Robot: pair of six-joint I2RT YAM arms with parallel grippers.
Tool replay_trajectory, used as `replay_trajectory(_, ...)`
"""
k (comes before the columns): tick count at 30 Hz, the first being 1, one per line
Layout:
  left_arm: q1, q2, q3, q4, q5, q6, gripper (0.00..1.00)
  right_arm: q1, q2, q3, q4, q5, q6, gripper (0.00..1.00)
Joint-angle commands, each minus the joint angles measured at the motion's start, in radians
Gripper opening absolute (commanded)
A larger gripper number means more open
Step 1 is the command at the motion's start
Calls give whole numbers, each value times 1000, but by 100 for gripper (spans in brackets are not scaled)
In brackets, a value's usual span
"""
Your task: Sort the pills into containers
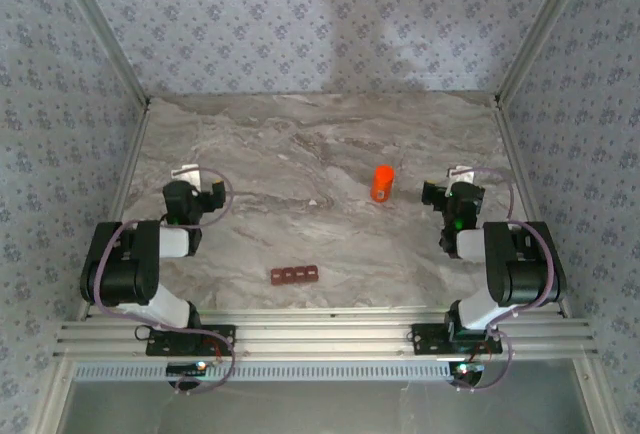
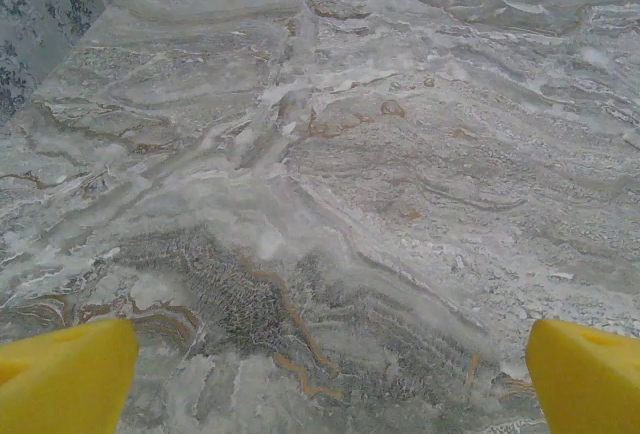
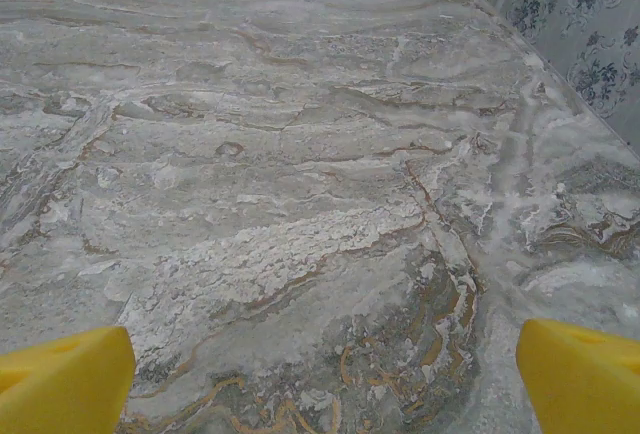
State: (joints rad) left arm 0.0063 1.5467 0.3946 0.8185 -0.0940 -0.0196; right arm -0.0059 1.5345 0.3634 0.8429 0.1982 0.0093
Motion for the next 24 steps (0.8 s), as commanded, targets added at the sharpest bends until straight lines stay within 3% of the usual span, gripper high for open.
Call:
replay_trajectory(1, -2, -10, 13, 7, -6, -10, 99, 5, -10, 3, 24, 14, -5, 100)
replay_trajectory(24, 0, -10, 18, 1, 1, -12, 99, 0, -10, 7, 15, 4, -2, 100)
